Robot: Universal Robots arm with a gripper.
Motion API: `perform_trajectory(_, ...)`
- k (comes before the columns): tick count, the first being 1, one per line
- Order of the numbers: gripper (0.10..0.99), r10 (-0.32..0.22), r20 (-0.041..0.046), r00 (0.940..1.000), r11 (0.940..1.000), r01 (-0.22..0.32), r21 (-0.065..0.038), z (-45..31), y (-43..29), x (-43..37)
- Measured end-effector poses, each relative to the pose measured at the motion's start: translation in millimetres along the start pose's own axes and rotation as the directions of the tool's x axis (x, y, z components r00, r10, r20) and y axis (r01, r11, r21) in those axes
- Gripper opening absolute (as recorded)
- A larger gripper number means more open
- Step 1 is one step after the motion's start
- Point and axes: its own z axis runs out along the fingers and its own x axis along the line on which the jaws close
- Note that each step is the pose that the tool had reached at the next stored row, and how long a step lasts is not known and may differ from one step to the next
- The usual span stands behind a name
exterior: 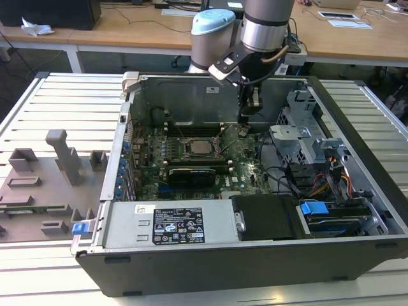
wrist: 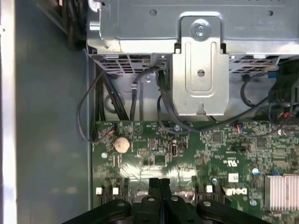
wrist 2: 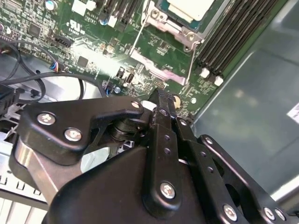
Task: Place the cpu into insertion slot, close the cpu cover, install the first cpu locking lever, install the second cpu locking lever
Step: 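Close the cpu cover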
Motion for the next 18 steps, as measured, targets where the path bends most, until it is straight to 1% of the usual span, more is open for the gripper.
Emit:
perform_trajectory(2, 0.102, 0.000, 0.0001, 1.0000, 1.0000, 0.000, 0.000, 4.4, 1.2, 0.0)
perform_trajectory(9, 0.102, 0.000, -0.0001, 1.0000, 1.0000, 0.000, 0.000, 17.6, 1.2, 0.0)
perform_trajectory(11, 0.102, 0.000, 0.0001, 1.0000, 1.0000, 0.000, 0.000, 21.8, -0.7, -0.1)
perform_trajectory(12, 0.102, 0.000, 0.0001, 1.0000, 1.0000, 0.000, 0.000, 25.1, -3.3, -0.1)
perform_trajectory(17, 0.102, 0.000, 0.0002, 1.0000, 1.0000, 0.000, 0.000, 28.7, -10.3, -0.1)
perform_trajectory(18, 0.102, 0.000, 0.0000, 1.0000, 1.0000, 0.000, 0.000, 29.2, -12.9, -0.1)
